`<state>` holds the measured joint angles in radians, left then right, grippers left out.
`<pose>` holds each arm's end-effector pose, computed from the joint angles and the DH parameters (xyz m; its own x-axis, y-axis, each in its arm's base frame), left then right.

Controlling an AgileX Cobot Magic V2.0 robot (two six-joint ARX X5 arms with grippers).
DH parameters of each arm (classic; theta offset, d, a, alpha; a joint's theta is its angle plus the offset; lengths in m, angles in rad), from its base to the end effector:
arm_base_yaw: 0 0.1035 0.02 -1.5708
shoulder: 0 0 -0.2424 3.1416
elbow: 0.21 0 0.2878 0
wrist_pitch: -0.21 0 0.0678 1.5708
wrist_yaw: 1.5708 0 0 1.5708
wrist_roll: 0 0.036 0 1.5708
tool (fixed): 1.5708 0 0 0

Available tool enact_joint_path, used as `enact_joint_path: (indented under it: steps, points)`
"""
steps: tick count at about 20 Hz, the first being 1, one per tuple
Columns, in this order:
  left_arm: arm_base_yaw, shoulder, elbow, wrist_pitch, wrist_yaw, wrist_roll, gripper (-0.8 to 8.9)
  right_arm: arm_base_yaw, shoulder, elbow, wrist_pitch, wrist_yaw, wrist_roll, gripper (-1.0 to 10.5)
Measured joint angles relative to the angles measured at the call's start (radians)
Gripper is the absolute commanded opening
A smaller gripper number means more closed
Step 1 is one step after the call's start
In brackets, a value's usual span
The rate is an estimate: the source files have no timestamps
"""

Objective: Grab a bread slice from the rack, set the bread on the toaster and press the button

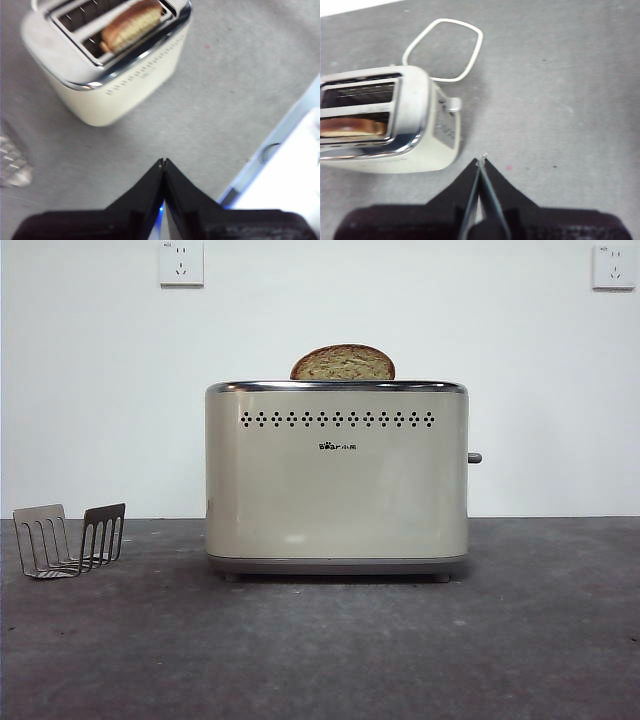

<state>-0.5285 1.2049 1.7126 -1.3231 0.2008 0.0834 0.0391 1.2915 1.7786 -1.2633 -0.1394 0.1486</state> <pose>0.1870 -0.1175 0.4441 0.4796 -0.5110 -0.7134 0.6624 0.7440 -0.0876 0.2473 0.0147 0.4488 0.7007 0.1665 -0.6938 -0.0326 0.9789 0.2019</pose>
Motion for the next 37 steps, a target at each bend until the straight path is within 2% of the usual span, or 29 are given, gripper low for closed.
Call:
enact_joint_path:
  steps: [2,4,7,9,12,14,16,19,22,26,28,30,37]
  points:
    - [0.057,-0.056,-0.005,0.014,0.002,0.121,-0.03,0.000,0.003,0.000,0.000,0.038,0.000,0.0]
    - [0.141,-0.148,-0.072,0.134,0.045,0.189,-0.03,0.000,0.004,0.000,0.000,0.063,0.000,0.0]
    - [0.301,-0.366,-0.344,0.406,0.105,0.226,-0.03,0.000,0.005,0.000,0.000,0.065,0.000,0.0]
    - [0.406,-0.543,-0.616,0.615,0.106,0.239,-0.03,0.000,0.005,0.000,0.000,0.065,0.000,0.0]
    - [0.517,-0.779,-1.030,0.938,0.106,0.206,-0.03,0.000,0.005,0.000,0.000,0.065,0.000,0.0]
    - [0.552,-0.921,-1.320,1.123,0.106,0.103,-0.03,0.000,0.005,0.000,0.000,0.065,0.000,0.0]
    - [0.554,-1.028,-1.519,1.225,0.101,0.003,-0.03,0.000,0.005,0.000,0.000,0.065,0.000,0.0]
    - [0.537,-1.147,-1.667,1.266,0.064,-0.056,-0.03,0.000,0.005,0.000,0.000,0.065,0.000,0.0]
    - [0.518,-1.197,-1.695,1.269,-0.003,-0.069,-0.03,0.000,0.006,0.000,0.000,0.065,0.000,0.0]
    - [0.499,-1.199,-1.695,1.244,-0.190,-0.070,-0.03,0.000,0.006,0.000,0.000,0.069,0.000,0.0]
    - [0.497,-1.199,-1.695,1.189,-0.245,-0.070,-0.03,0.000,0.006,0.000,0.000,0.069,0.000,0.0]
    - [0.497,-1.198,-1.695,1.149,-0.246,-0.072,-0.03,0.000,0.006,0.000,0.000,0.069,0.000,0.0]
    - [0.496,-1.196,-1.695,1.152,-0.244,-0.095,-0.03,0.000,0.007,0.000,0.000,0.073,0.000,0.0]
